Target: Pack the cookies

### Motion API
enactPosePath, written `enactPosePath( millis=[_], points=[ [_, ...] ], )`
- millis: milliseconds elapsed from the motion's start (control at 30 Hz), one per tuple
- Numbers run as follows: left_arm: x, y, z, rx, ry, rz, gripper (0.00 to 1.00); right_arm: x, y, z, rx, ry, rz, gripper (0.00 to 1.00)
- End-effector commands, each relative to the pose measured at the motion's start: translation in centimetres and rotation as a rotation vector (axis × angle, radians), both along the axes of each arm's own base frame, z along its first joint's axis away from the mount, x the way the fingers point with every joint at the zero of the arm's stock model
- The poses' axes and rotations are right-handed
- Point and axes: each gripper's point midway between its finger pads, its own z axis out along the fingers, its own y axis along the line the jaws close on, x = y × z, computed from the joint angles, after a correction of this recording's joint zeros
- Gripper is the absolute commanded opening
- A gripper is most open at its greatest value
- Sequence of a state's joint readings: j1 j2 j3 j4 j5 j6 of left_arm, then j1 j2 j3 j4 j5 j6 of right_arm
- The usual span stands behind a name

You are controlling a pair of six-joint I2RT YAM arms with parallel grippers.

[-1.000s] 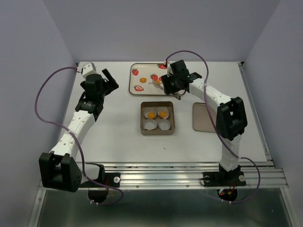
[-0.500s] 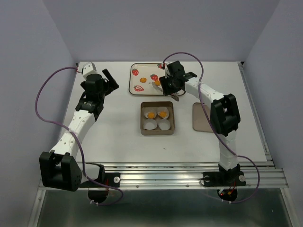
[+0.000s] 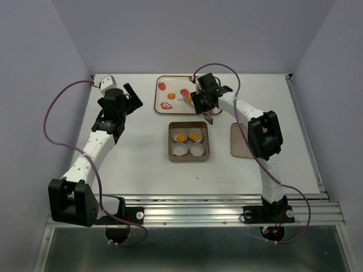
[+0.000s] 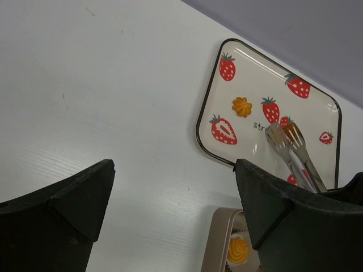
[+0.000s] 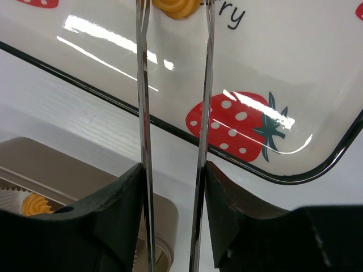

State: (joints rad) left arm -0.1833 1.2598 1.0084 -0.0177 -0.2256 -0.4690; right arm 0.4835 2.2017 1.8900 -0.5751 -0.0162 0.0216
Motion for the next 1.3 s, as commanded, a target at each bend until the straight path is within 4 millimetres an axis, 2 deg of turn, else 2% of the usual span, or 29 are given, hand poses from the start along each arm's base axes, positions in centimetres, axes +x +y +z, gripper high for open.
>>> enactPosePath(
  millis=[0,33,167,333,433,467,633,667,733,900,933,1000,1033,1067,1133,1200,1267],
  points=[
    [0.7,0.1,3.0,-0.008,-0.085,0.014,0.99,1.4,0.0,2.7,0.017,-0.066,-0.009,0.48],
    [0.7,0.1,3.0,-0.010,-0.085,0.014,0.99,1.4,0.0,2.9,0.018,-0.067,-0.009,0.45],
    [0.7,0.0,3.3,-0.018,-0.091,0.014,0.99,1.2,0.0,4.4,0.034,-0.090,-0.006,0.43],
    [0.7,-0.1,3.5,-0.028,-0.099,0.011,0.99,1.1,-0.1,8.0,0.066,-0.151,-0.008,0.43],
    [0.6,-0.3,3.6,-0.036,-0.106,0.003,0.99,0.9,-0.3,9.6,0.076,-0.175,-0.008,0.42],
    [0.6,-0.4,3.6,-0.041,-0.109,-0.005,0.99,0.5,-0.4,10.6,0.087,-0.192,-0.006,0.42],
    [0.5,-0.9,3.4,-0.055,-0.113,-0.028,0.99,-1.7,-0.6,12.7,0.135,-0.209,0.028,0.41],
    [0.5,-0.9,3.4,-0.057,-0.116,-0.031,0.99,-2.3,-0.7,14.1,0.154,-0.230,0.034,0.41],
    [0.5,-1.1,3.3,-0.059,-0.117,-0.039,0.99,-3.7,-1.0,13.6,0.167,-0.207,0.039,0.41],
    [0.6,-1.5,3.3,-0.065,-0.117,-0.059,0.99,-7.3,-2.1,14.8,0.214,-0.198,0.038,0.41],
    [0.6,-1.6,3.1,-0.063,-0.114,-0.065,0.99,-9.1,-2.3,15.0,0.226,-0.192,0.044,0.41],
    [0.6,-1.6,2.9,-0.063,-0.112,-0.069,0.99,-11.0,-2.2,15.0,0.238,-0.185,0.053,0.42],
    [0.5,-1.7,2.8,-0.063,-0.110,-0.072,0.99,-12.3,-2.4,16.2,0.259,-0.205,0.056,0.42],
    [0.5,-1.7,2.7,-0.064,-0.110,-0.074,0.99,-14.1,-2.1,14.7,0.248,-0.161,0.070,0.42],
    [0.5,-1.9,2.5,-0.065,-0.105,-0.081,0.99,-16.0,-2.4,14.3,0.232,-0.147,0.070,0.42],
    [0.5,-1.9,2.2,-0.061,-0.098,-0.085,0.99,-19.1,-2.2,13.9,0.226,-0.115,0.095,0.42],
    [0.6,-2.0,2.0,-0.059,-0.093,-0.090,0.99,-21.2,-2.5,13.3,0.216,-0.080,0.100,0.42]
  ],
)
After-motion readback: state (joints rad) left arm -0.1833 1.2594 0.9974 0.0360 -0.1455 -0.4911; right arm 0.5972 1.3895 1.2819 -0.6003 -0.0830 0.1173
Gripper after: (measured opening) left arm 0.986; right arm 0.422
